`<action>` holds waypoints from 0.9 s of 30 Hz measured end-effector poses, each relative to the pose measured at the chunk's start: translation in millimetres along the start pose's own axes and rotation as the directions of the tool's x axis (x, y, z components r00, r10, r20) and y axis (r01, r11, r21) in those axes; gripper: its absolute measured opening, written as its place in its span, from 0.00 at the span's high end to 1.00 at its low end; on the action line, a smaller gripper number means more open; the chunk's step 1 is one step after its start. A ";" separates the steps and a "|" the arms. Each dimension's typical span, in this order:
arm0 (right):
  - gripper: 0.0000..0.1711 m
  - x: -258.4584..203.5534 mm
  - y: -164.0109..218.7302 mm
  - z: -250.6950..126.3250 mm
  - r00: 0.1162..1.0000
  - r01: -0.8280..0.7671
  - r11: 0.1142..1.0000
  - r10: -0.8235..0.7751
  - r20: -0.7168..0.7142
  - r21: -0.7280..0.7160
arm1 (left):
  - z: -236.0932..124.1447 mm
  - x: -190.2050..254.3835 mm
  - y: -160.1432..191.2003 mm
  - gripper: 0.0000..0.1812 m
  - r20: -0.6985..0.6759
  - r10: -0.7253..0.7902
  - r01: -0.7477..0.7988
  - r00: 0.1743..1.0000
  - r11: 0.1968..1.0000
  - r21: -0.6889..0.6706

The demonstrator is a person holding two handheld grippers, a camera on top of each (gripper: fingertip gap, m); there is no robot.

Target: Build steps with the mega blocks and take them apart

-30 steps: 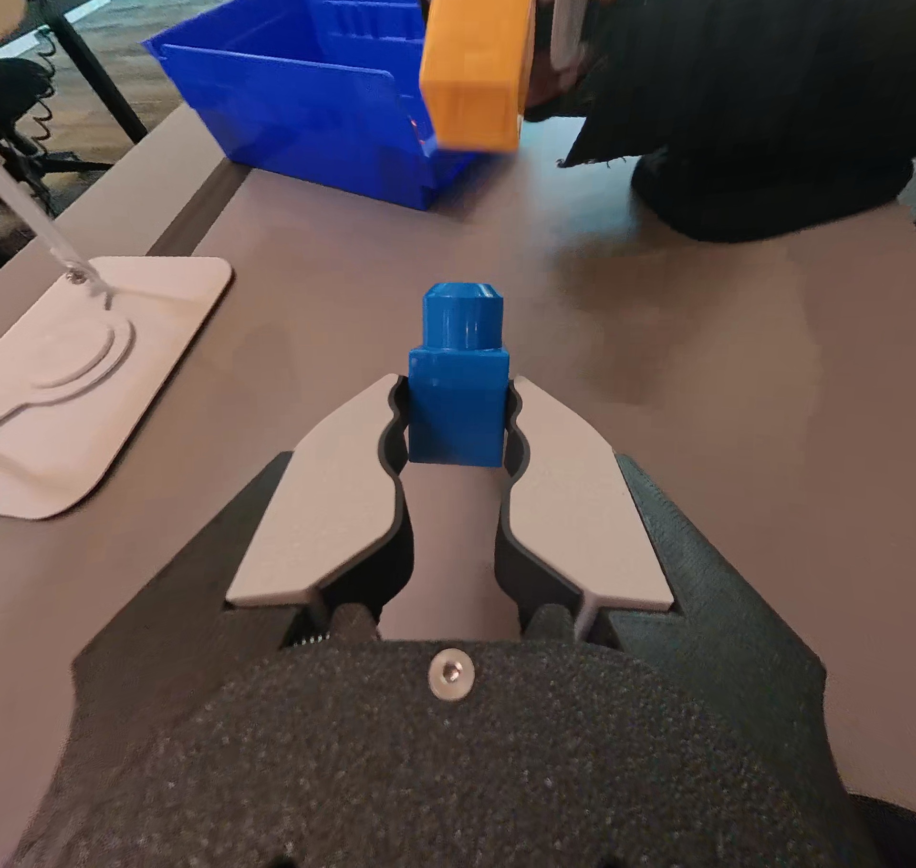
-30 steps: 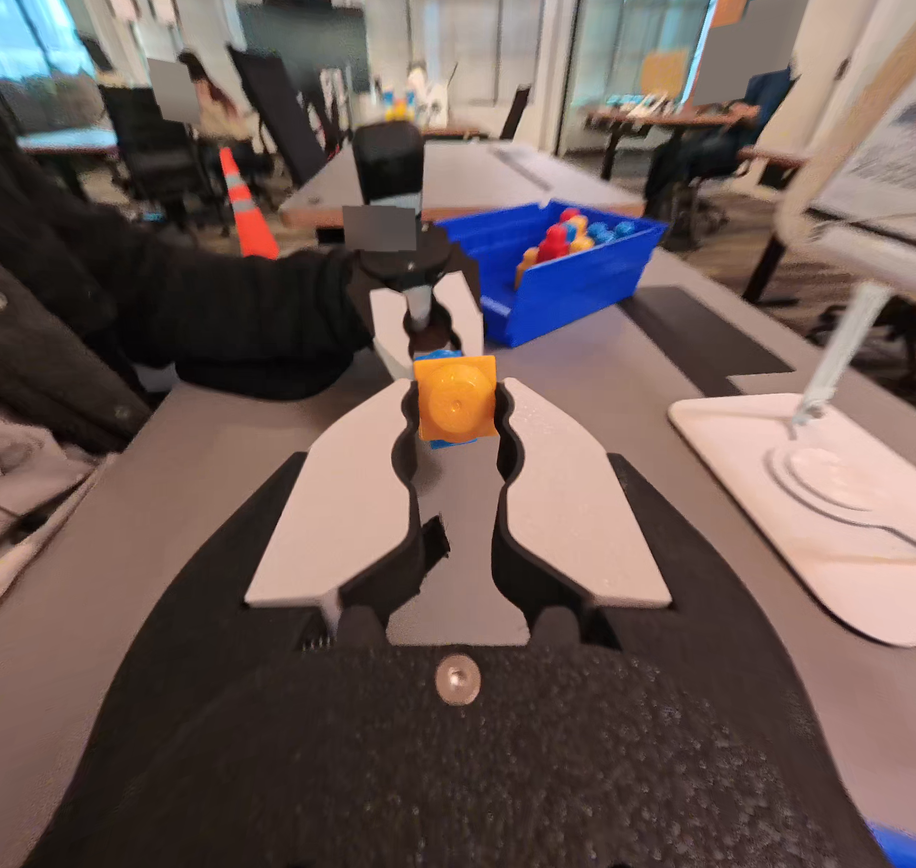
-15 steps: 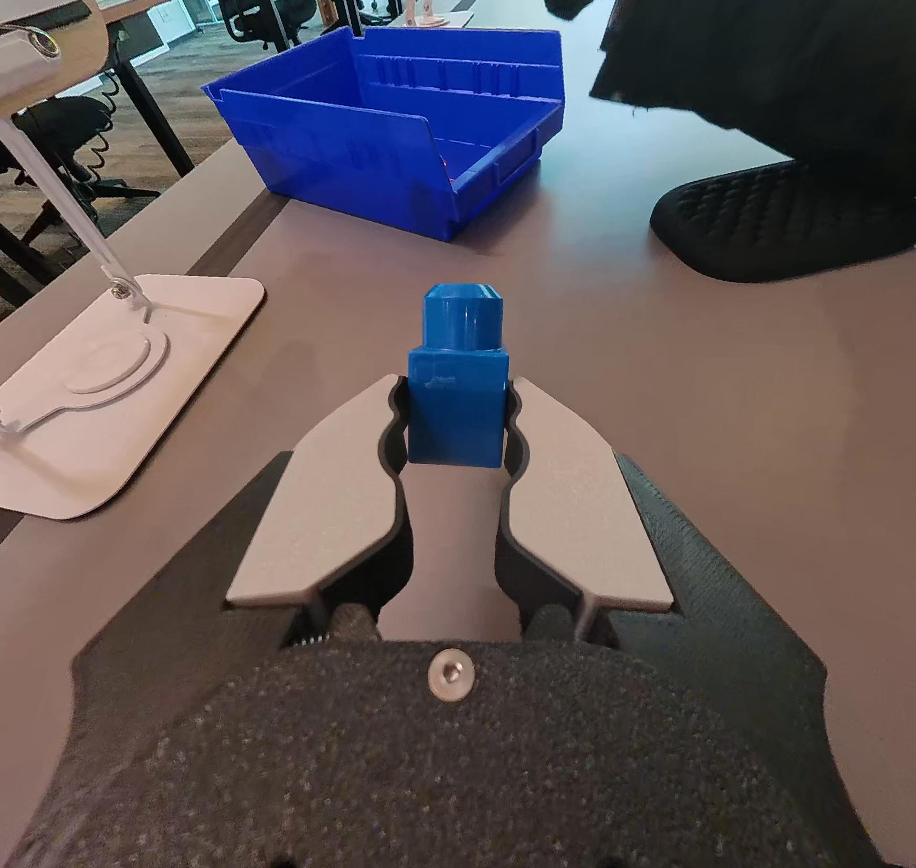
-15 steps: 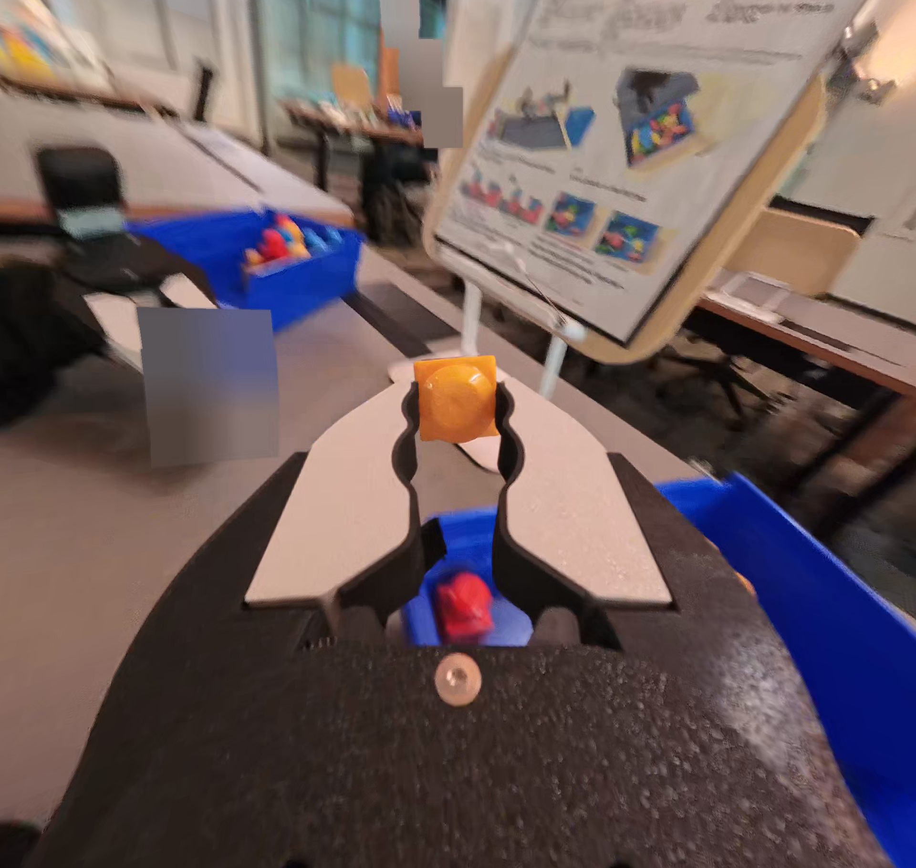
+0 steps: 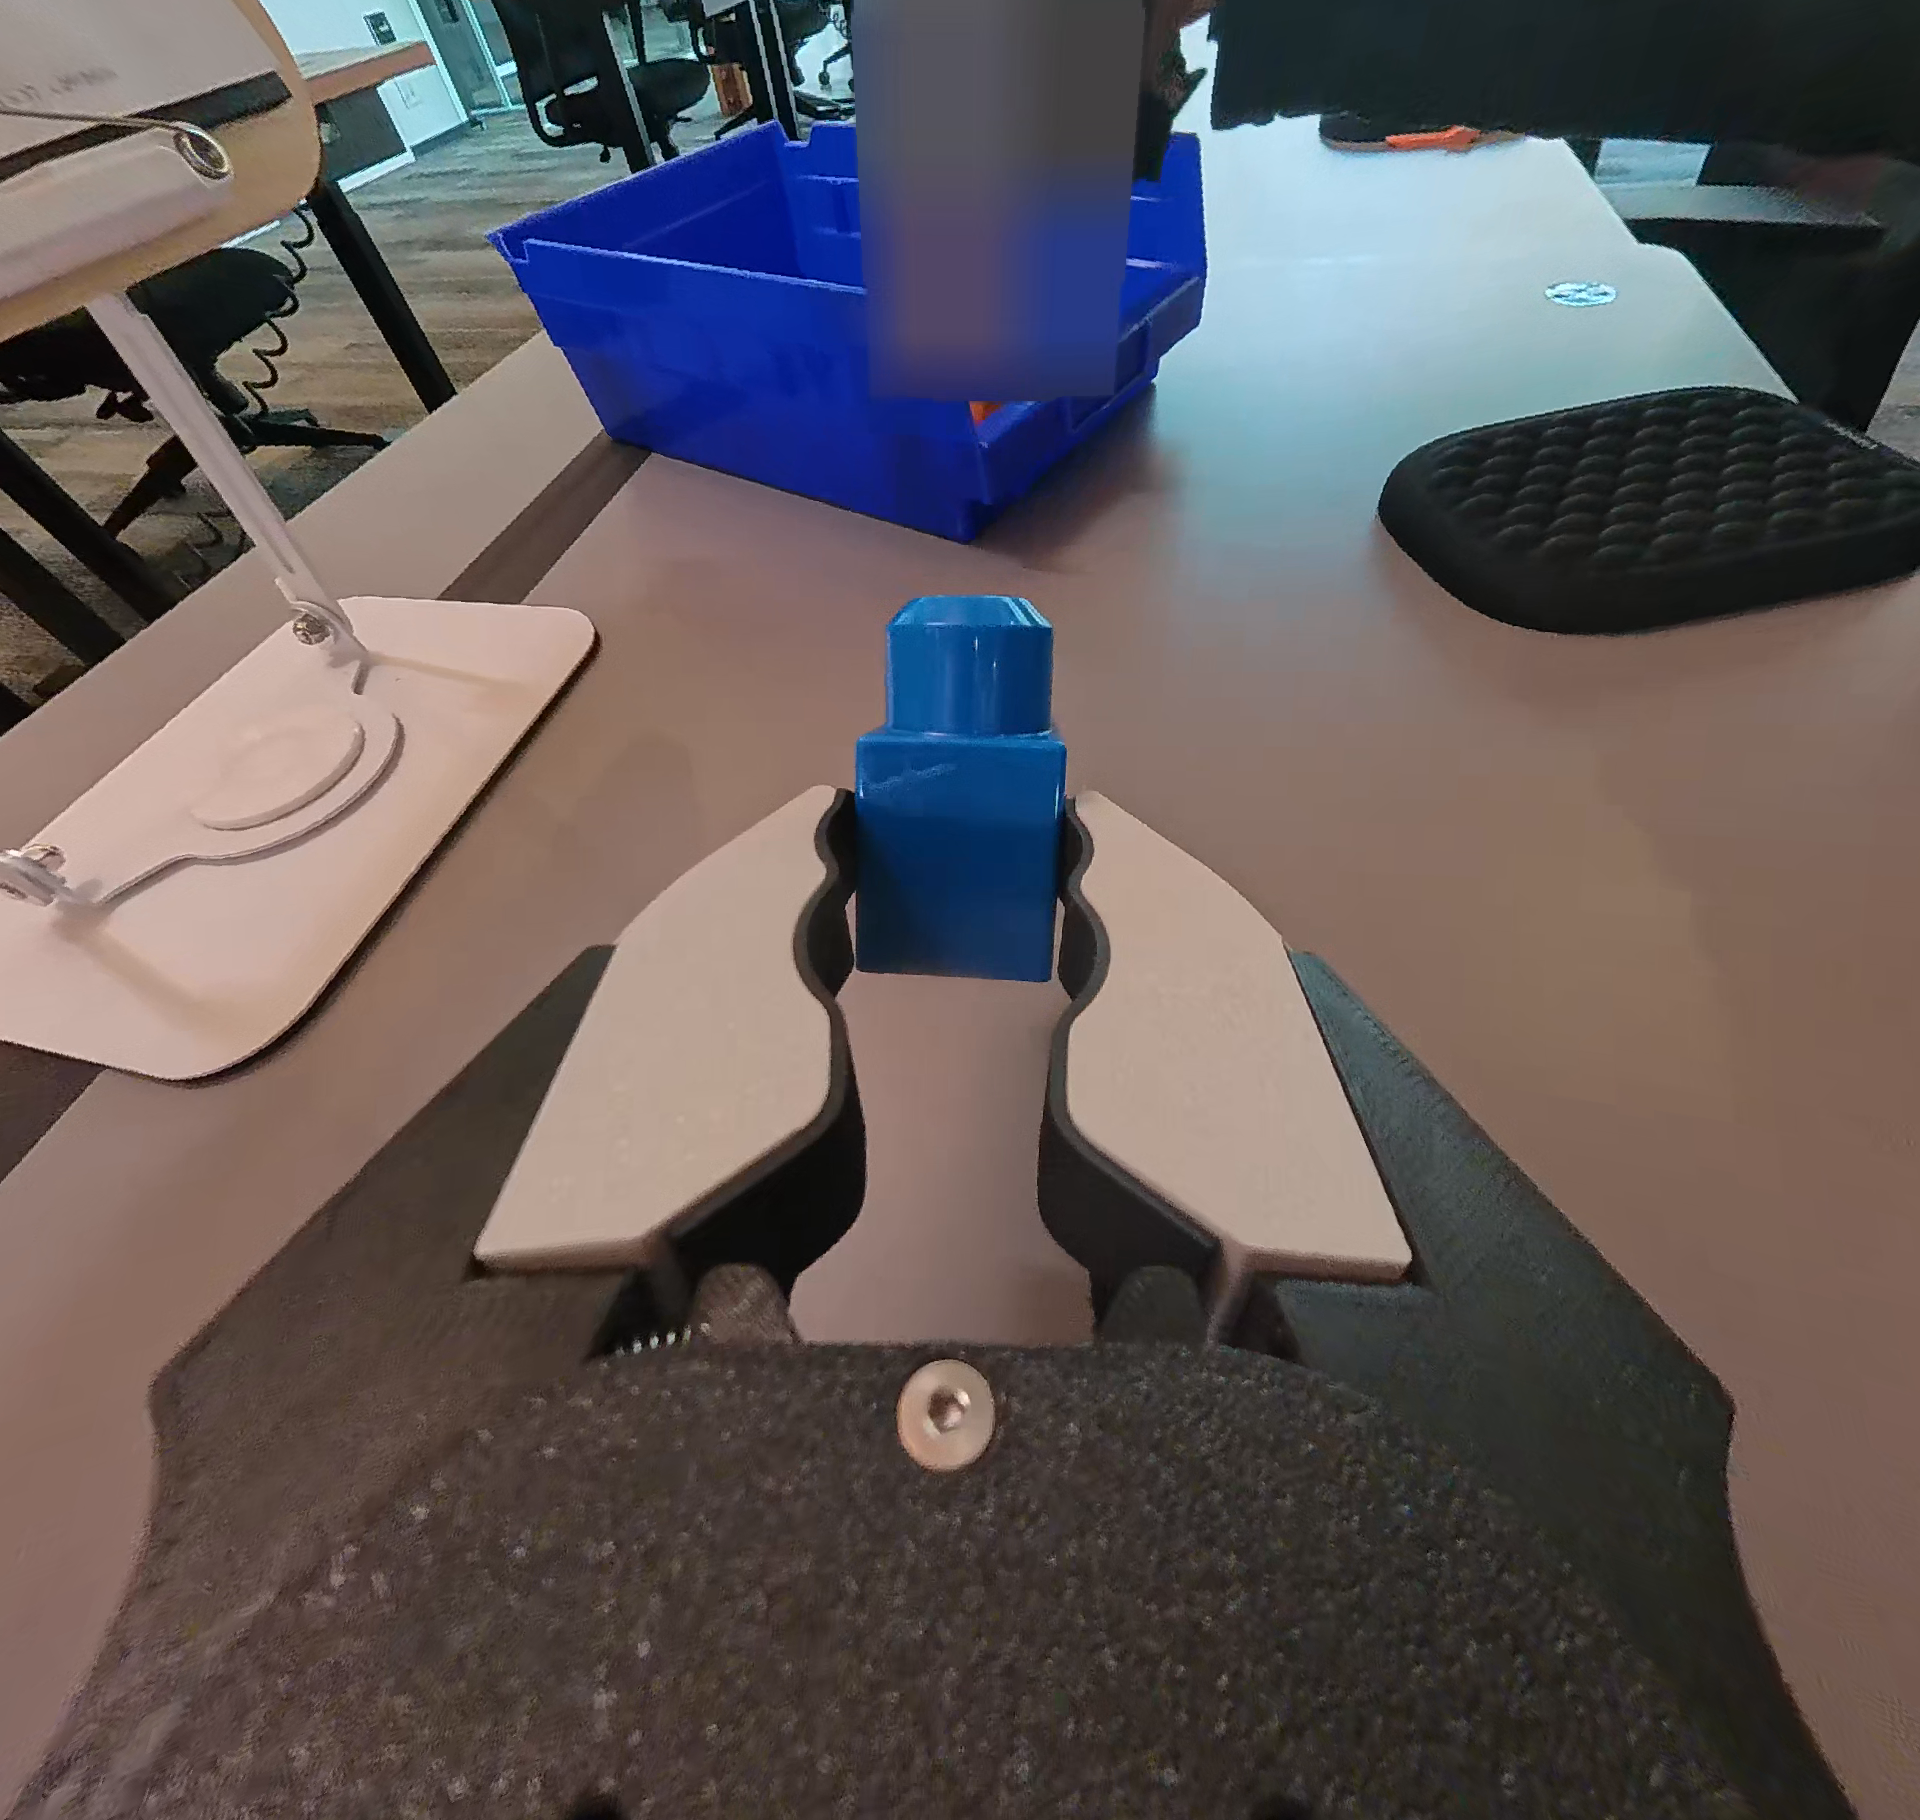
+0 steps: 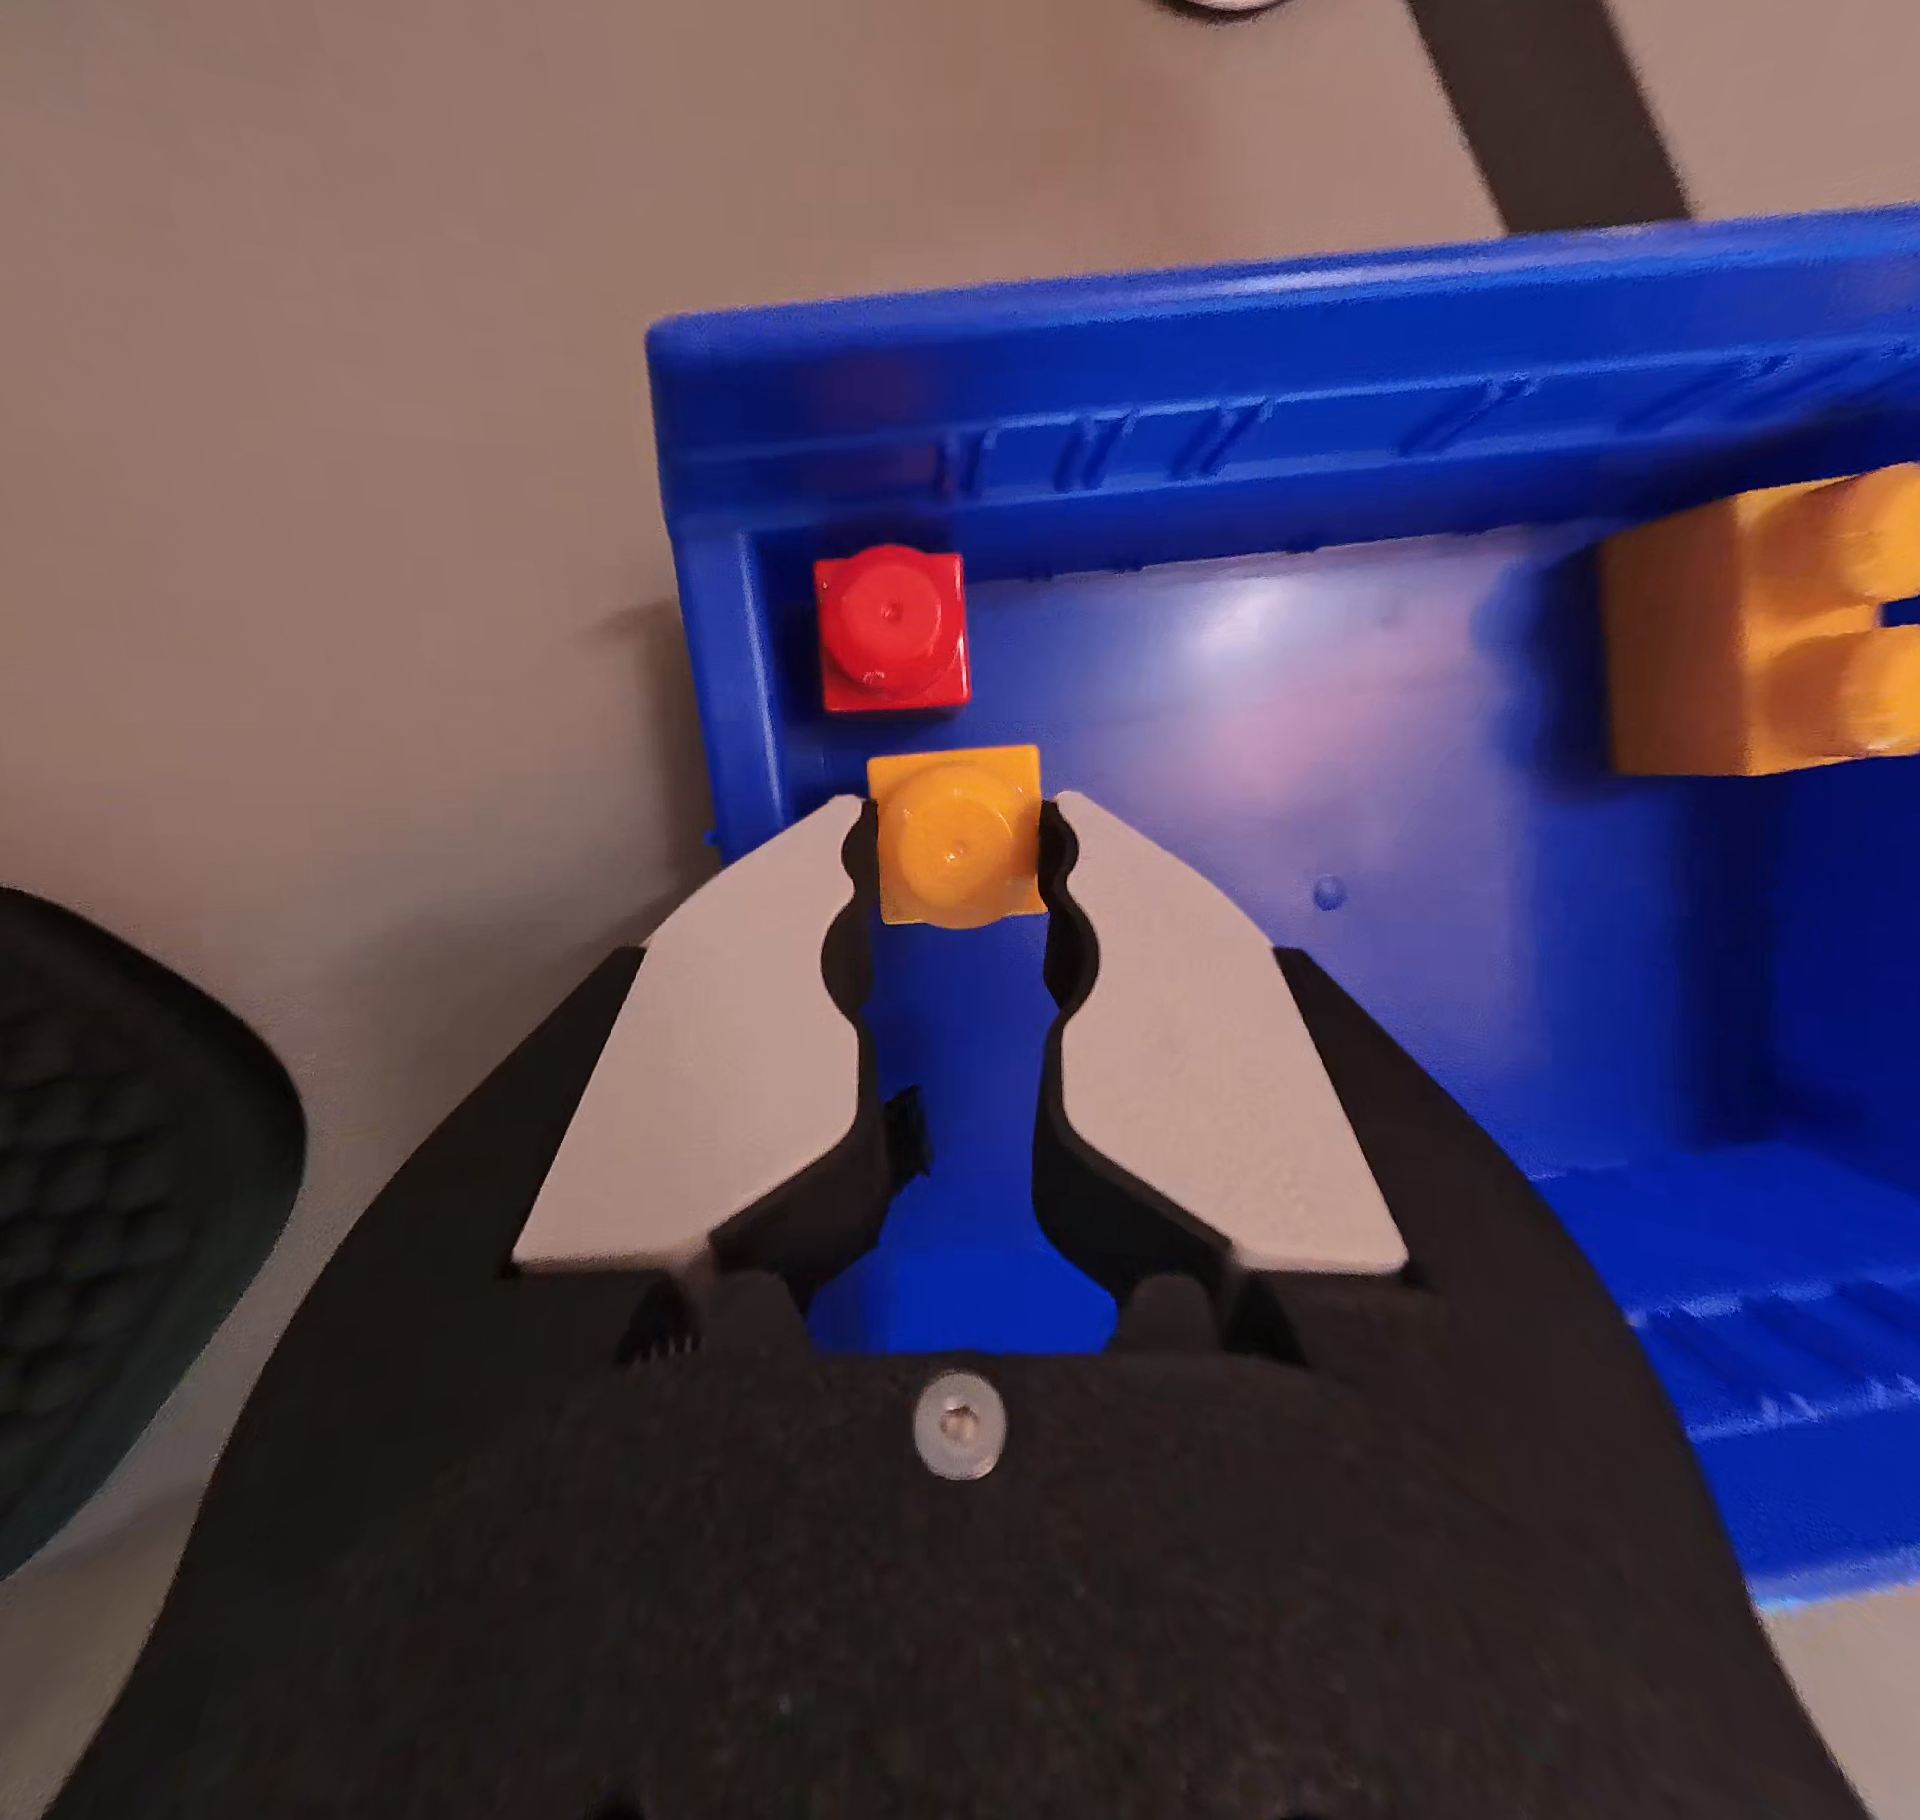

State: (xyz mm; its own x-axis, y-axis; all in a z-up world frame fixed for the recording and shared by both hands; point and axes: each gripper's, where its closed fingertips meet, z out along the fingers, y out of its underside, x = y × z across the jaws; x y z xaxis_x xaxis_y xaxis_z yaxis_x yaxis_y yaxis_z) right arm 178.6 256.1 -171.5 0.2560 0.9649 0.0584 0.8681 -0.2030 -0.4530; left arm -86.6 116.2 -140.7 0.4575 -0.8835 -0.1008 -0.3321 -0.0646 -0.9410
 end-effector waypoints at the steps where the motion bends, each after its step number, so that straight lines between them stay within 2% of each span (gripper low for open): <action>1: 0.83 -2.3 2.7 5.5 1.000 -0.002 1.000 0.002 0.014 -0.011 | 0.0 -0.8 0.7 0.80 0.002 -0.002 0.002 1.000 1.000 0.000; 9: 0.83 -10.2 7.0 24.4 0.994 -0.047 0.998 0.051 0.092 -0.045 | 1.1 -2.5 3.2 0.80 0.010 -0.006 0.006 1.000 1.000 -0.001; 18: 0.82 -9.6 5.5 25.5 0.994 -0.058 0.998 0.061 0.088 -0.040 | 3.2 -0.5 5.4 0.80 0.002 -0.005 0.005 1.000 1.000 -0.009; 21: 0.76 -7.5 1.6 17.6 0.996 -0.058 0.998 0.060 0.072 -0.025 | 3.4 -0.1 3.9 0.80 0.002 -0.005 0.005 1.000 1.000 0.000; 23: 0.71 -7.8 -13.3 2.5 0.997 -0.055 0.997 0.052 0.060 0.045 | 2.9 0.1 0.9 0.80 0.002 -0.006 0.006 1.000 1.000 0.016; 27: 0.71 -29.0 -71.1 -36.6 0.999 0.028 0.961 -0.035 0.018 0.276 | 1.9 2.2 -8.4 0.80 -0.010 -0.020 0.021 1.000 0.998 0.066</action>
State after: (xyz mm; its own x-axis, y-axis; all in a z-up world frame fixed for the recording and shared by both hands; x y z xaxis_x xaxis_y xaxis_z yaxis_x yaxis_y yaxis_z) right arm 125.0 236.5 -108.4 0.2184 0.9741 0.0583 0.7243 -0.1218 -0.6787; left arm -81.3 115.6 -133.6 0.4558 -0.8866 -0.0787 -0.2675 -0.0521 -0.9622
